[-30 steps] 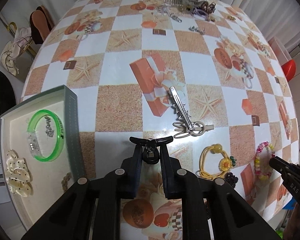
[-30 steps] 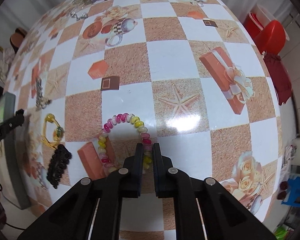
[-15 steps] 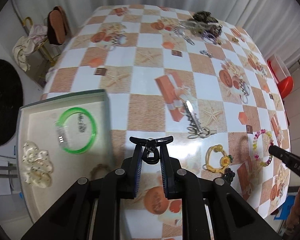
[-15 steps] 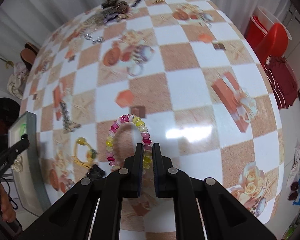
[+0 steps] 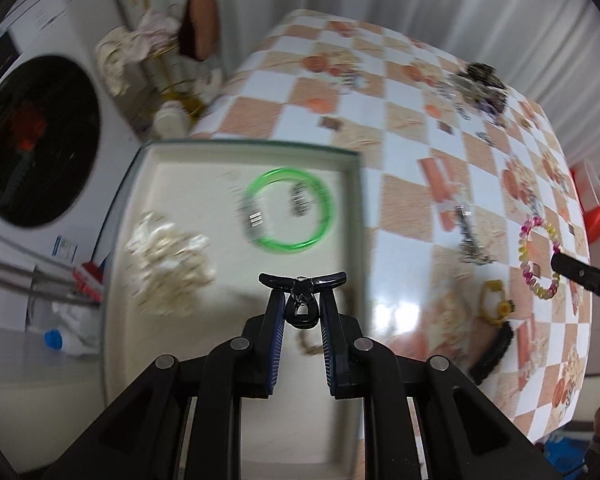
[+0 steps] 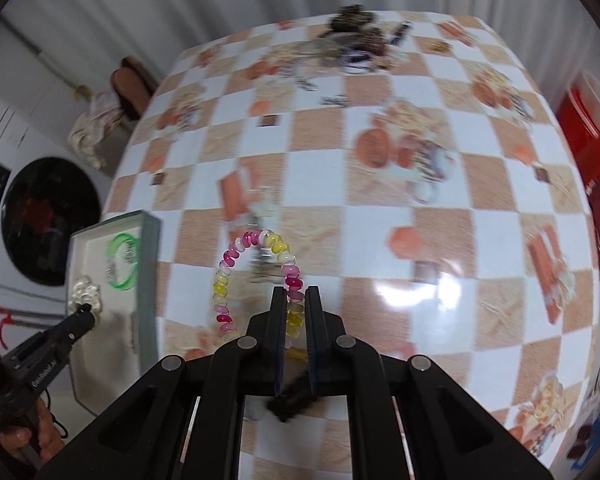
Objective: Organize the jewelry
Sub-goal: 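Carry the black claw clip and pink-yellow beaded bracelet over the white tray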
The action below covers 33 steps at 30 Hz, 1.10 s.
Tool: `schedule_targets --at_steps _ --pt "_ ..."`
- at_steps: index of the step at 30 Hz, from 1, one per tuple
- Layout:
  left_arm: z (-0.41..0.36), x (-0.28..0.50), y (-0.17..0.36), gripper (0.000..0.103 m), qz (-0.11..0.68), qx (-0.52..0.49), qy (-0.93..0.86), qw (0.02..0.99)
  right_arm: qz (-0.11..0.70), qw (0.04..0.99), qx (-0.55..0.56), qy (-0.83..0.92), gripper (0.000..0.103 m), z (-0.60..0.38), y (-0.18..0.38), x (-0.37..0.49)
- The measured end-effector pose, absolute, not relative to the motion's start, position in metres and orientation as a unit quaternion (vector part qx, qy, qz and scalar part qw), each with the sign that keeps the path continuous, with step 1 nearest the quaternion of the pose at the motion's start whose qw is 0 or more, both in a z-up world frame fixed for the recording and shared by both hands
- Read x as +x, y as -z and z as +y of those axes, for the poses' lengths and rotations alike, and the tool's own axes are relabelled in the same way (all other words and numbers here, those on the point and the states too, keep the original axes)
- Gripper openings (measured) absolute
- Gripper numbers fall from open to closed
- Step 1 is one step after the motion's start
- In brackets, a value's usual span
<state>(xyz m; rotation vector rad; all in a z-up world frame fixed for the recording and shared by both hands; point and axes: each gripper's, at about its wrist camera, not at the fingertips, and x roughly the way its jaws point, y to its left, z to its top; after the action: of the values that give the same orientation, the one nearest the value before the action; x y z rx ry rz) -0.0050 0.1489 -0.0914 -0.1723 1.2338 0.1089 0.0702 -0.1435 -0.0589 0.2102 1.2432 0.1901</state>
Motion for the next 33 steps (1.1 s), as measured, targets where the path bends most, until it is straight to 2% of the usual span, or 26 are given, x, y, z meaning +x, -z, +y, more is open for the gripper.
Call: schedule_targets --at_steps 17,33 --pt "0.222 -0.060 0.113 0.023 0.581 -0.135 -0.124 0.793 0.576 0.786 0.028 -0.220 0.010 0.004 0.055 0.085" --pt "0.238 -0.064 0.147 0.023 0.588 -0.137 -0.166 0.780 0.576 0.767 -0.001 -0.282 0.010 0.109 0.075 0.102"
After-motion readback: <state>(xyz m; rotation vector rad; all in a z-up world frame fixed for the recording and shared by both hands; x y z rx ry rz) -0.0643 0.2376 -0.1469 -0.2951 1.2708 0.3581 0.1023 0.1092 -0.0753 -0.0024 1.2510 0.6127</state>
